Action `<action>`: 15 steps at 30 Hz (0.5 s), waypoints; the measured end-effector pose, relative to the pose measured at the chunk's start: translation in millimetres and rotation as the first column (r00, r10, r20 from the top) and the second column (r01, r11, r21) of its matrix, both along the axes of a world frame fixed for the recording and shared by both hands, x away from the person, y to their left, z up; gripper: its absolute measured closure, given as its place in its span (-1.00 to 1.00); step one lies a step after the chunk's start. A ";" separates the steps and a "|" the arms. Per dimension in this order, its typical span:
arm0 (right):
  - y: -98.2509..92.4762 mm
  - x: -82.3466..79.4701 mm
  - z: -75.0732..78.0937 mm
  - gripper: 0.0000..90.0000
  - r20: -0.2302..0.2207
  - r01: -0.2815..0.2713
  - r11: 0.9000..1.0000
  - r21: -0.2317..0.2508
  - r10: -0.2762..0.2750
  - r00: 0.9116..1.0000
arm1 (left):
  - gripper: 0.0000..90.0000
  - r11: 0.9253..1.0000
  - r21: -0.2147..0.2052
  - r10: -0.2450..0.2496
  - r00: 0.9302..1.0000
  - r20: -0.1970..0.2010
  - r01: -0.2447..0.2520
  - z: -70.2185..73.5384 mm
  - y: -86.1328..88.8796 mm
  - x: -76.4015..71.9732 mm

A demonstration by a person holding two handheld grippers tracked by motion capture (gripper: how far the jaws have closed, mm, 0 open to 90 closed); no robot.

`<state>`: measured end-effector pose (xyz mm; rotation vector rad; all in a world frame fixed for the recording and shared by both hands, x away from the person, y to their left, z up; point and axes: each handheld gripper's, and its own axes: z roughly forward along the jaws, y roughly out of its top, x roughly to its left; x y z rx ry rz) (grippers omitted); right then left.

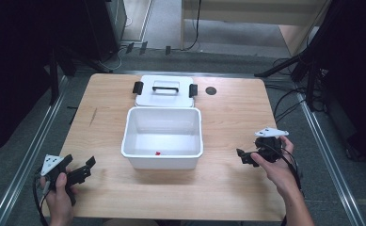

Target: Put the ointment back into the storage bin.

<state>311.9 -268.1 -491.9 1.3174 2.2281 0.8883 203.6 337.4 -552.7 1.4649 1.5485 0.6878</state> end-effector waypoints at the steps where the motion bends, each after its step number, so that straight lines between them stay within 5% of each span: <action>1: -1.8 -1.2 -1.6 -1.00 0.003 0.006 1.000 0.005 -0.006 1.000 | -0.84 1.000 0.000 0.000 1.000 0.000 0.000 0.0 0.0 0.0; 15: -49.7 -33.7 -47.2 -1.00 0.033 0.131 0.986 0.099 -0.135 0.990 | -0.84 1.000 0.003 0.002 1.000 0.001 -0.002 0.0 -0.3 -0.1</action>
